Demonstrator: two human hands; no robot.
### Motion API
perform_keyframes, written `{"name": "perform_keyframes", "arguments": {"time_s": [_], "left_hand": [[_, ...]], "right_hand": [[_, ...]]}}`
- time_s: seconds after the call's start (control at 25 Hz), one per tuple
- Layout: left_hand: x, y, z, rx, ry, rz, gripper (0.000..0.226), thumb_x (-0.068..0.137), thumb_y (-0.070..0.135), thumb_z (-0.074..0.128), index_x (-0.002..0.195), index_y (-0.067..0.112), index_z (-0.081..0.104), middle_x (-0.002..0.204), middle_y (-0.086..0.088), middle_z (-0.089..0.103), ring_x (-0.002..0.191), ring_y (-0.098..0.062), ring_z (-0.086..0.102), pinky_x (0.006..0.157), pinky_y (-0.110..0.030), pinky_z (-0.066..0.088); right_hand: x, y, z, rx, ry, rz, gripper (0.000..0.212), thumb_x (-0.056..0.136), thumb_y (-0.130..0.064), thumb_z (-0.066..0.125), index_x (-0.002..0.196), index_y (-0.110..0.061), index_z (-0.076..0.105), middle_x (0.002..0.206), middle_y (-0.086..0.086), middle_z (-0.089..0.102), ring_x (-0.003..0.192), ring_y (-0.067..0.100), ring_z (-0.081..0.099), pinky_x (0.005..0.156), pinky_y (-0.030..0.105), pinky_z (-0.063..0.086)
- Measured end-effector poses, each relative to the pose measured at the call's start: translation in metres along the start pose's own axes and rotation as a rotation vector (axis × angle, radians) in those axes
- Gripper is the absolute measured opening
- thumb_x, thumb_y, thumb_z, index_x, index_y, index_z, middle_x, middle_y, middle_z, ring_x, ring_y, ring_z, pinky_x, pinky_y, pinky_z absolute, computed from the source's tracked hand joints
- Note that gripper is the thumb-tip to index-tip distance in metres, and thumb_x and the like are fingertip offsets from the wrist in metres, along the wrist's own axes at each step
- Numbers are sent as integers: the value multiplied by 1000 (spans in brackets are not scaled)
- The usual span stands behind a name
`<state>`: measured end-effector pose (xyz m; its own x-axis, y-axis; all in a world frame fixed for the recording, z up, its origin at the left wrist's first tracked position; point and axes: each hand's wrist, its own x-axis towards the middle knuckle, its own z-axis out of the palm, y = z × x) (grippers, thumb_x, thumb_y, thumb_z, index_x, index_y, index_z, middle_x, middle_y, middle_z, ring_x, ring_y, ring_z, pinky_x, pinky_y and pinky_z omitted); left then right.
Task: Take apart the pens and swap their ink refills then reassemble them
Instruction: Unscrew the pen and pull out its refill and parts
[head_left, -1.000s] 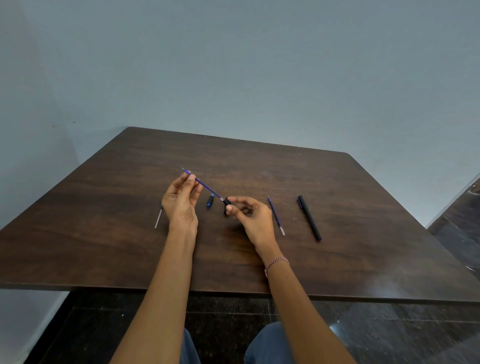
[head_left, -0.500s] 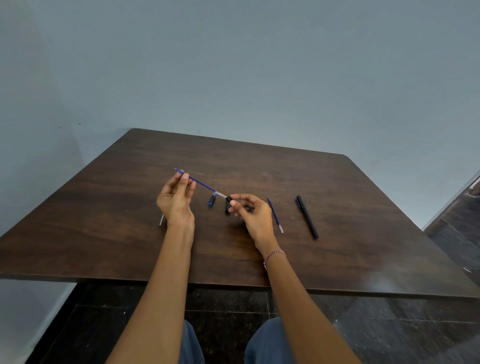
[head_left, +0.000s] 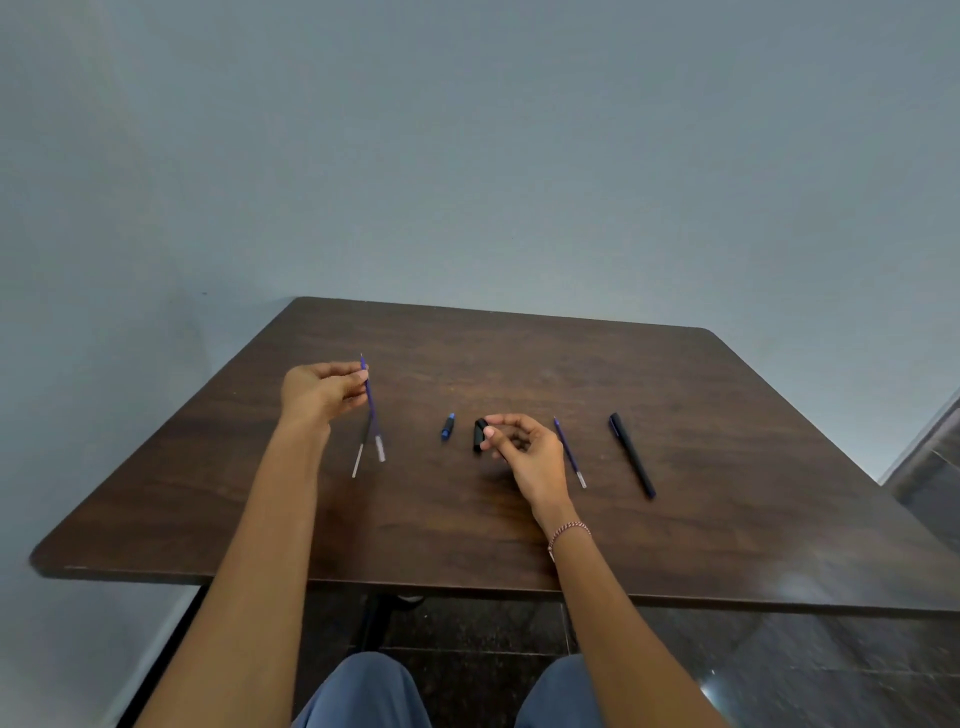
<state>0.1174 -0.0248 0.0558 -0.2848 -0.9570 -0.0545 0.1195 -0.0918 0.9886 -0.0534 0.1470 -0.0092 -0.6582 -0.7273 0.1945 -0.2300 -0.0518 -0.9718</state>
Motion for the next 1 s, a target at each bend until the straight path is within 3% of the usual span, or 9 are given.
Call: {"name": "perform_keyframes", "arguments": {"time_s": [0.08, 0.28, 0.36, 0.56, 0.68, 0.88, 1.0], "left_hand": [[9, -1, -6, 216, 28, -18, 8, 81, -10, 65, 83, -3, 66, 68, -10, 64, 46, -10, 63, 48, -16, 54], [33, -18, -7, 846, 105, -28, 4, 78, 5, 75, 82, 5, 74, 79, -12, 71, 65, -19, 68, 74, -35, 59], [38, -27, -7, 954, 101, -57, 8, 77, 9, 76, 81, 3, 73, 76, -12, 71, 61, -18, 69, 70, -34, 60], [44, -34, -3, 1039, 119, -75, 17, 75, 15, 79, 79, 1, 69, 71, -11, 69, 60, -18, 68, 62, -33, 58], [49, -32, -1, 1045, 86, -70, 17, 76, 13, 77, 85, 0, 70, 80, -13, 70, 72, -22, 69, 73, -38, 59], [51, -35, -1, 1090, 123, -15, 21, 77, 17, 77, 92, 2, 71, 91, -16, 70, 87, -29, 67, 80, -41, 57], [42, -37, 5, 793, 221, 191, 22, 82, 10, 70, 103, 5, 68, 100, -14, 70, 92, -26, 67, 87, -41, 55]], "right_hand": [[0, 0, 0, -7, -2, -7, 11, 86, -18, 69, 95, -24, 69, 80, 4, 75, 77, 14, 70, 84, 37, 57], [2, -1, 0, -2, -2, -31, 13, 85, -14, 70, 93, -25, 68, 80, 3, 74, 75, 10, 70, 76, 25, 56], [2, -1, 0, 17, 26, -39, 14, 84, -12, 70, 91, -23, 67, 80, 4, 75, 75, 12, 70, 74, 24, 56], [3, -2, 0, 6, 45, -50, 14, 83, -11, 71, 92, -21, 65, 82, 4, 74, 78, 14, 71, 79, 29, 57], [3, -1, 0, -11, 42, -52, 16, 82, -13, 72, 91, -23, 65, 81, 0, 74, 74, 8, 70, 78, 26, 57], [4, 0, 0, -28, 52, -67, 16, 82, -14, 73, 91, -24, 65, 80, -4, 74, 78, 6, 70, 82, 26, 56], [6, 1, -1, -12, 126, -87, 15, 81, -17, 74, 86, -28, 65, 83, -2, 74, 83, 8, 70, 80, 22, 54]]}}
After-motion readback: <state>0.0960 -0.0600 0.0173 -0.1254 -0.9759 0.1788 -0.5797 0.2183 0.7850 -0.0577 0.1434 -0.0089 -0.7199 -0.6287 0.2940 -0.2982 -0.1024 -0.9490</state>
